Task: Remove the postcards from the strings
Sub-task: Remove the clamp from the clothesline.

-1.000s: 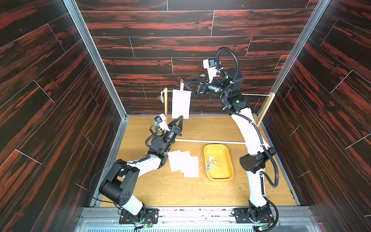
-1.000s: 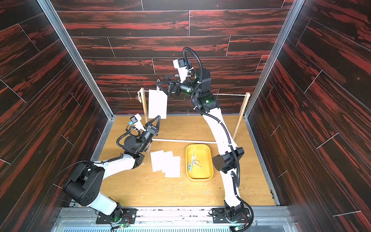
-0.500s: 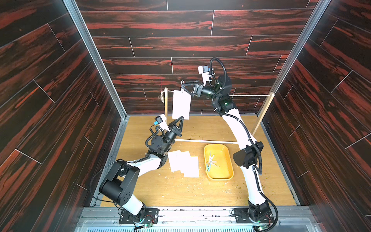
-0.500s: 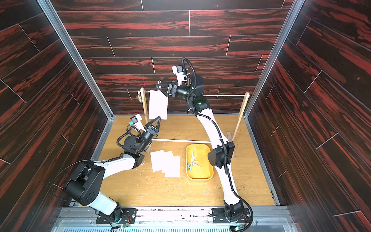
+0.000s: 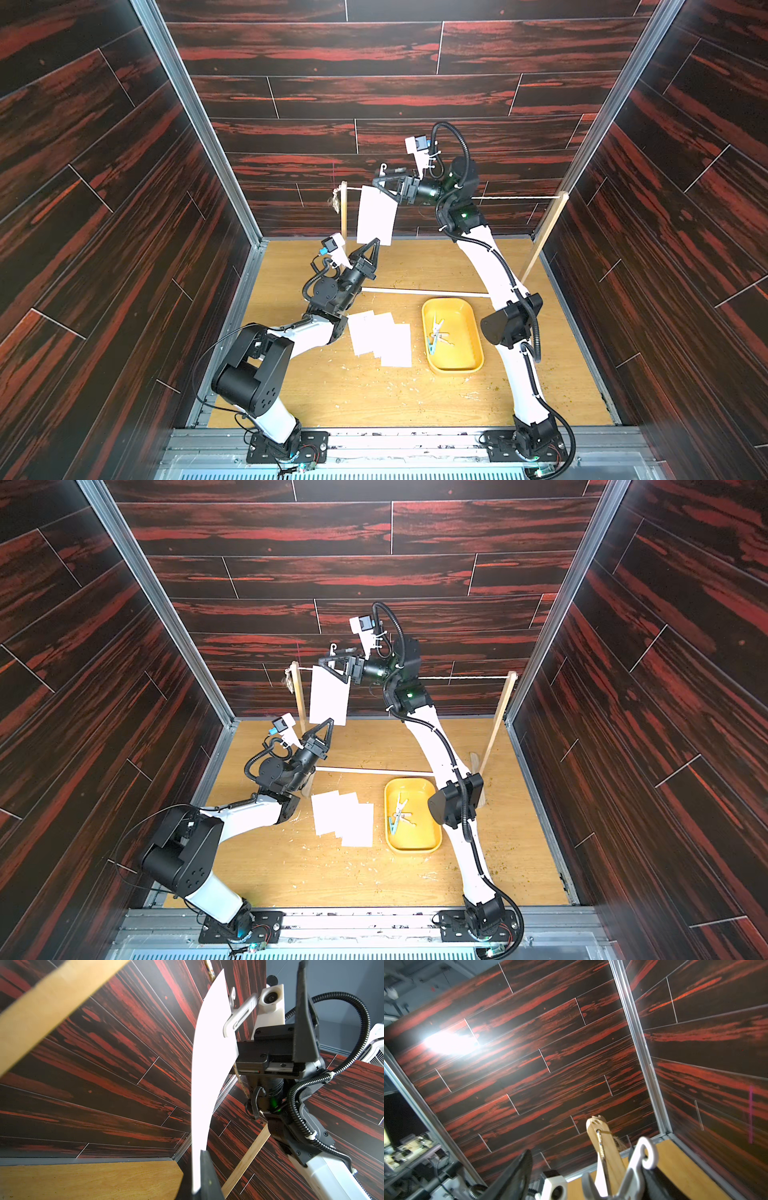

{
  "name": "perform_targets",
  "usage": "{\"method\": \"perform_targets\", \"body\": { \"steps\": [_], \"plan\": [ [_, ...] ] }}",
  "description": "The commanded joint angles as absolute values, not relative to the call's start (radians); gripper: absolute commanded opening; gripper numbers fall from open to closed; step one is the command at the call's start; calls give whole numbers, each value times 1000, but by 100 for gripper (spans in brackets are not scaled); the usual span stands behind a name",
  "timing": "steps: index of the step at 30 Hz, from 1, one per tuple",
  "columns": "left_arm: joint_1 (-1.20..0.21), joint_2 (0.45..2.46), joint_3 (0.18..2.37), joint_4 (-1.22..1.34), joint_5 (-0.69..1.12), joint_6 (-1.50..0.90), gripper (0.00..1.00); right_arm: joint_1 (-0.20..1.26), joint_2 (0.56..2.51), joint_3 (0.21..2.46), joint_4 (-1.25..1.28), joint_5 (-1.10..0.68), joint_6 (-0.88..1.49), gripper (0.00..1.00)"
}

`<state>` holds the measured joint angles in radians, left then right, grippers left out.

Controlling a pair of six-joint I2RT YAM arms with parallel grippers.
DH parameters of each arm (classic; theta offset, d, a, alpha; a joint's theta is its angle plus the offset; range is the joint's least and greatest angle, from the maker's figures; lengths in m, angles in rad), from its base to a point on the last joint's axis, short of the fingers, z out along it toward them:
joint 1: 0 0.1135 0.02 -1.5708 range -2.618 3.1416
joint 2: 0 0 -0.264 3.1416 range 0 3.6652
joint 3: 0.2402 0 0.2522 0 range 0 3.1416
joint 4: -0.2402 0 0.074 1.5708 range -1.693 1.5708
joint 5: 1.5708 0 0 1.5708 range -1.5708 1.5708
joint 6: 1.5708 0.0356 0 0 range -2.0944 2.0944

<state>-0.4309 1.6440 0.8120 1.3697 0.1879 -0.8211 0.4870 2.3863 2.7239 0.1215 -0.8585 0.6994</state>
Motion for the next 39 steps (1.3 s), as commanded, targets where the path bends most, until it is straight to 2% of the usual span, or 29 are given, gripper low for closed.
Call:
{"method": "perform_targets", "body": {
  "steps": [1, 3, 5, 14, 20, 26, 39],
  "plan": [
    [-424, 1640, 826, 1411, 212, -842, 0, 494, 2429, 2743, 124, -874, 693, 69],
    [-425, 1638, 828, 1411, 215, -848, 0, 494, 2424, 2744, 102, -863, 677, 63],
    [-423, 1634, 830, 1411, 220, -853, 0, 494, 2420, 2744, 69, -848, 654, 62],
    [-423, 1637, 836, 1411, 229, -866, 0, 494, 2396, 2737, 25, -825, 614, 41],
    [-423, 1638, 828, 1411, 226, -865, 0, 494, 2384, 2738, 12, -818, 604, 32],
    [-423, 1641, 818, 1411, 226, -867, 0, 492, 2367, 2738, -9, -801, 586, 28],
    [-423, 1636, 765, 1411, 235, -867, 0, 482, 2313, 2718, -15, -775, 571, 26]
  ]
}}
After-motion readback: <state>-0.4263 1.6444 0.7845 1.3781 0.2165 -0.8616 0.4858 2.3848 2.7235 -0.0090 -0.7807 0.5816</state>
